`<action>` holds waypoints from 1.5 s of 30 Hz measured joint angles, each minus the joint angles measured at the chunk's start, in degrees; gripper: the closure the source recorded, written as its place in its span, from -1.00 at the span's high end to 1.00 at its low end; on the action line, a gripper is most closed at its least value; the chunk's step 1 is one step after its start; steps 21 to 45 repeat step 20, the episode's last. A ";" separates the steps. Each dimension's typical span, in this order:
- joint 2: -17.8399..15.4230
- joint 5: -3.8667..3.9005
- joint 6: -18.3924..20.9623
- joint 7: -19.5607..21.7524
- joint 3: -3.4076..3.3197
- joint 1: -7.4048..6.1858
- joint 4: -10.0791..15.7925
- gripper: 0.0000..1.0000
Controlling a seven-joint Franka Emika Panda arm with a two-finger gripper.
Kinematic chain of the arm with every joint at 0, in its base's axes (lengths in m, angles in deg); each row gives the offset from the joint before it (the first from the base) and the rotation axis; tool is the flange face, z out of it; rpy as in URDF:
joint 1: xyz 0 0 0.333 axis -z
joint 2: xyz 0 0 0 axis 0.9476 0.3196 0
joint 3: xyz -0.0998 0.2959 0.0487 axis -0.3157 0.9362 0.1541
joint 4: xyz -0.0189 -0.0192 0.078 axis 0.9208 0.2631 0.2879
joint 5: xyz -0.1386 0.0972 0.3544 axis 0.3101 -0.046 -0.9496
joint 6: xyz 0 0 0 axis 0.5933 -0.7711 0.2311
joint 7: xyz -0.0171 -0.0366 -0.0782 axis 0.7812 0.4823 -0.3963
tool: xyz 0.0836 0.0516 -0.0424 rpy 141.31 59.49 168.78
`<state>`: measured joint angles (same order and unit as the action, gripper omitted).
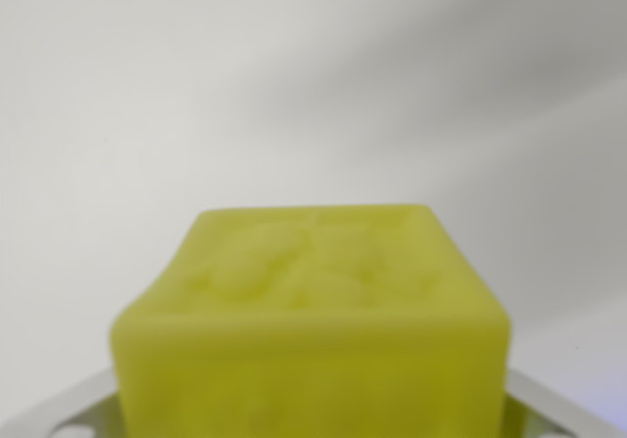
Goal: Pick yellow cube
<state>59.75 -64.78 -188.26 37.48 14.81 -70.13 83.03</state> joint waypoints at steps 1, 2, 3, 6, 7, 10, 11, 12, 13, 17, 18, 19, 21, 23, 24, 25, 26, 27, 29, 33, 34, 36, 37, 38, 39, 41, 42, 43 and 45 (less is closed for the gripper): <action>-0.31 0.01 0.47 0.01 0.00 0.00 -0.17 -1.00; -0.61 0.01 0.94 0.01 0.00 -0.01 -0.33 -1.00; -0.92 0.02 1.42 0.02 0.00 -0.02 -0.50 -1.00; -1.77 0.03 2.80 0.04 0.00 -0.03 -1.03 -1.00; -2.05 0.04 3.26 0.04 0.00 -0.03 -1.21 -1.00; -2.74 0.05 4.43 0.06 0.00 -0.05 -1.70 -1.00; -2.87 0.05 4.66 0.06 0.00 -0.05 -1.79 -1.00; -2.95 0.05 4.80 0.06 0.00 -0.05 -1.85 -1.00; -2.99 0.05 4.86 0.07 0.00 -0.05 -1.88 -1.00; -3.00 0.06 4.89 0.07 0.00 -0.05 -1.90 -1.00; -3.00 0.06 4.89 0.07 0.00 -0.05 -1.90 -1.00; -3.00 0.06 4.89 0.07 0.00 -0.05 -1.90 -1.00; -3.00 0.06 4.89 0.07 0.00 -0.06 -1.90 -1.00; -3.00 0.06 4.89 0.07 0.00 -0.06 -1.90 -1.00; -3.00 0.06 4.89 0.07 0.00 -0.06 -1.90 -1.00; -3.00 0.06 4.89 0.07 0.00 -0.06 -1.90 -1.00; -3.00 0.06 4.89 0.07 0.00 -0.06 -1.90 -1.00; -3.00 0.06 4.89 0.07 0.00 -0.06 -1.90 -1.00; -3.00 0.06 4.89 0.07 0.00 -0.06 -1.90 -1.00; -3.00 0.06 4.89 0.07 0.00 -0.06 -1.90 -1.00; -3.00 0.06 4.89 0.07 0.00 -0.06 -1.90 -1.00; -3.00 0.06 4.89 0.07 0.00 -0.06 -1.90 -1.00; -3.00 0.06 4.89 0.07 0.00 -0.06 -1.90 -1.00; -3.00 0.06 4.89 0.07 0.00 -0.06 -1.90 -1.00; -3.00 0.06 4.89 0.07 0.00 -0.06 -1.90 -1.00; -3.00 0.06 4.89 0.07 0.00 -0.06 -1.90 -1.00; -3.00 0.06 4.89 0.07 0.00 -0.06 -1.90 -1.00; -3.00 0.06 4.89 0.07 0.00 -0.06 -1.90 -1.00; -3.00 0.06 4.89 0.07 0.00 -0.06 -1.90 -1.00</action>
